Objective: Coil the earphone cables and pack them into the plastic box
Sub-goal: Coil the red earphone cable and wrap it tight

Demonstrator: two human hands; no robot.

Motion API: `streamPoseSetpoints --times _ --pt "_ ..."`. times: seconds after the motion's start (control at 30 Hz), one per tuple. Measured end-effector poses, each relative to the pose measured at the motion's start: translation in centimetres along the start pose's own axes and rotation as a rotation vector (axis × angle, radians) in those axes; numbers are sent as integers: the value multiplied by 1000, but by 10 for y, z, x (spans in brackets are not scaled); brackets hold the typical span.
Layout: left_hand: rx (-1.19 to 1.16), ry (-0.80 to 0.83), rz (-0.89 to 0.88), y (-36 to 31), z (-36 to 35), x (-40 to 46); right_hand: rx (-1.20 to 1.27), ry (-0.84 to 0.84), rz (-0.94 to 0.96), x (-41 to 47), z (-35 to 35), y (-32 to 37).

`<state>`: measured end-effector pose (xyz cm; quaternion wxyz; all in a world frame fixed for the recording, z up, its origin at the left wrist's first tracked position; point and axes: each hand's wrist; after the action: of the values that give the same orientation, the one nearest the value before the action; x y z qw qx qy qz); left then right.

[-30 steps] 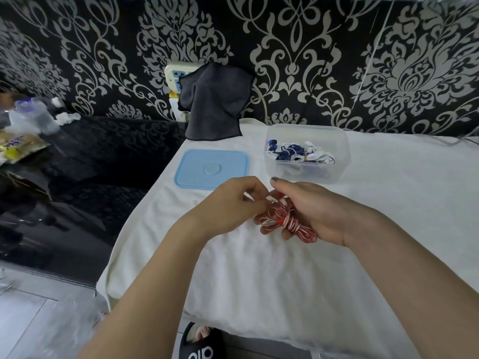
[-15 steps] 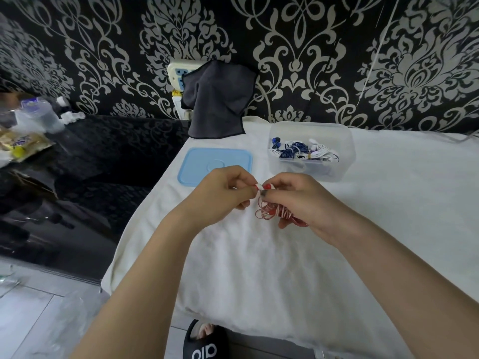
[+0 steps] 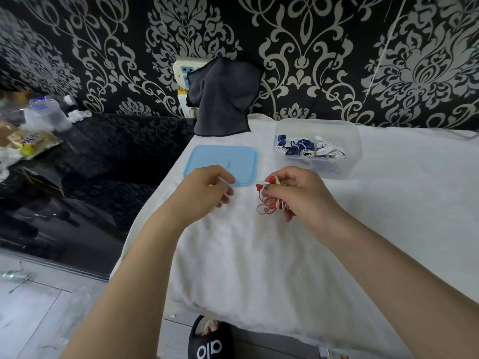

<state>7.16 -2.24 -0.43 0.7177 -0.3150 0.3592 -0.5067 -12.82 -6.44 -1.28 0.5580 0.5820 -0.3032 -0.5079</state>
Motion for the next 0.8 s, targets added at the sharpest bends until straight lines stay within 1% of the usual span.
streamPoseSetpoints --times 0.07,0.13,0.23,0.33,0.43,0.57,0.7,0.8 --pt "245 -11 35 13 5 0 -19 10 -10 0 0 -1" --pt "333 24 85 20 7 -4 -68 11 -14 1 -1 -2" --pt "363 48 90 26 8 -5 -156 -12 7 1 -2 -4" --pt "436 -1 45 30 13 -2 -189 -11 45 -1 -4 -4" --pt "491 -5 38 35 16 -1 -188 -5 77 -2 -5 -1" --pt "496 10 59 45 17 0 -141 38 66 -5 -6 4" --pt "514 -54 47 50 19 2 -103 74 60 -8 -5 8" --pt "546 -109 34 53 19 2 -130 110 30 -8 -4 7"
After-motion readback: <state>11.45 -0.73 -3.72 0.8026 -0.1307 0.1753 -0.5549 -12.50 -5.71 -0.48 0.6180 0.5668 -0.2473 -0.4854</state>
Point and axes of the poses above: each hand's wrist, its own x-axis towards the middle knuckle, its own z-axis out of the back of the hand, y = z × x, and after that the axes turned 2 degrees about -z, right-handed
